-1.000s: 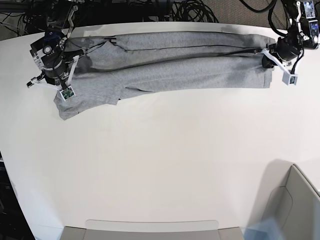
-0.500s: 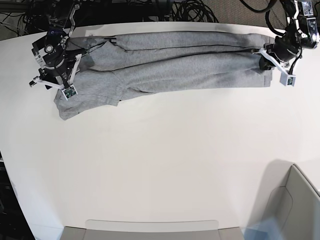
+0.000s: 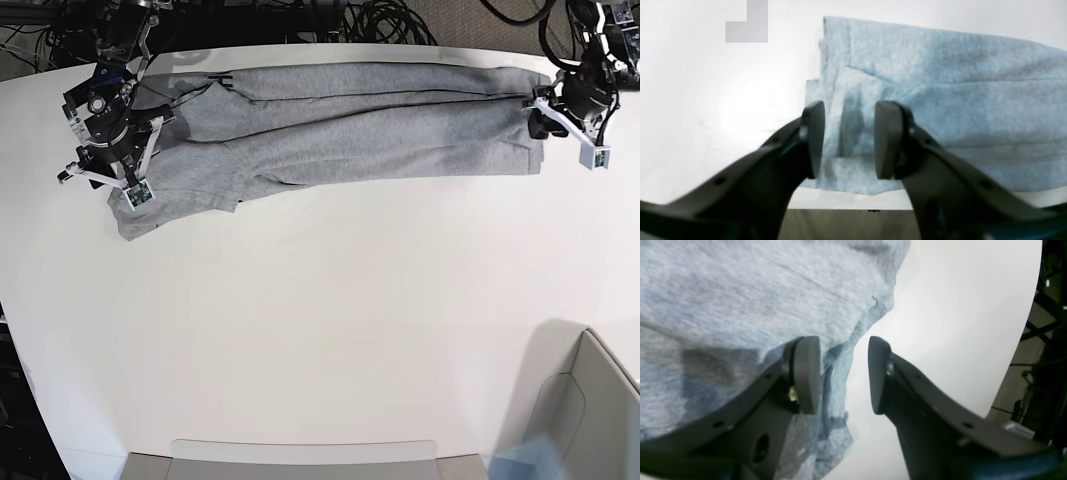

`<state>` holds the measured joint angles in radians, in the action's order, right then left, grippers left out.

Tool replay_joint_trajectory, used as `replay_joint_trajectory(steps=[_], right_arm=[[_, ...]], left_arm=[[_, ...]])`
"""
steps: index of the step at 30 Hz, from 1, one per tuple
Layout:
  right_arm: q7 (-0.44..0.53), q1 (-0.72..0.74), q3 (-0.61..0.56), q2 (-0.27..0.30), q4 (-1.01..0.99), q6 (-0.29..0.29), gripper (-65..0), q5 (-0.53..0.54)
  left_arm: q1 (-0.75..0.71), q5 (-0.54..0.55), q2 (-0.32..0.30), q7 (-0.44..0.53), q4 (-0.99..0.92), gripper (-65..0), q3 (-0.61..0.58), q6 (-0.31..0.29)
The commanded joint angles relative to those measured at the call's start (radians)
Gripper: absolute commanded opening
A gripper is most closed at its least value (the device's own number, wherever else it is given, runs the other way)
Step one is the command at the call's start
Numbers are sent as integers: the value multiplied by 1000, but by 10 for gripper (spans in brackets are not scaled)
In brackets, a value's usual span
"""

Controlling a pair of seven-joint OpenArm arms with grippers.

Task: Fold the T-shirt properly
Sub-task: 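Release and regrasp the folded strip ends with both grippers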

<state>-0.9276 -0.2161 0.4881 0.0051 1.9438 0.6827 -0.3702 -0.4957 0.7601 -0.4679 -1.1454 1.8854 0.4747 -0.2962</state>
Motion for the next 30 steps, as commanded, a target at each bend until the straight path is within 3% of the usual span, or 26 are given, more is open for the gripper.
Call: replay_joint_trajectory(steps=[1, 5, 7, 9, 10, 13, 16, 21, 30], right_arm=[[14, 31, -1, 3, 19, 15, -409, -2], [12, 56, -22, -55, 39, 15, -432, -8], [12, 56, -22, -103, 56, 15, -513, -10], [11, 53, -24, -136, 59, 15, -624, -28], [11, 50, -32, -147, 55, 15, -650, -48], [11, 20, -111, -149, 6, 15, -650, -141], [12, 7, -141, -150, -53, 15, -650, -184], [12, 17, -133, -118, -166, 15, -650, -188], [9, 169, -119, -27, -312, 15, -650, -184]], left_arm=[[2, 12, -9, 9, 16, -333, 3, -5], [30, 11, 18, 5, 15, -336, -3, -5], [30, 11, 18, 5, 15, -363, -3, -5], [30, 11, 18, 5, 13, -435, -3, -5], [30, 9, 18, 5, 13, -471, -4, -5], [30, 9, 18, 5, -16, -552, -12, -5], [42, 9, 13, 11, -122, -586, -86, -5], [118, 9, 13, 17, -275, -587, -173, -5], [256, 8, 14, 15, -402, -586, -173, 2]])
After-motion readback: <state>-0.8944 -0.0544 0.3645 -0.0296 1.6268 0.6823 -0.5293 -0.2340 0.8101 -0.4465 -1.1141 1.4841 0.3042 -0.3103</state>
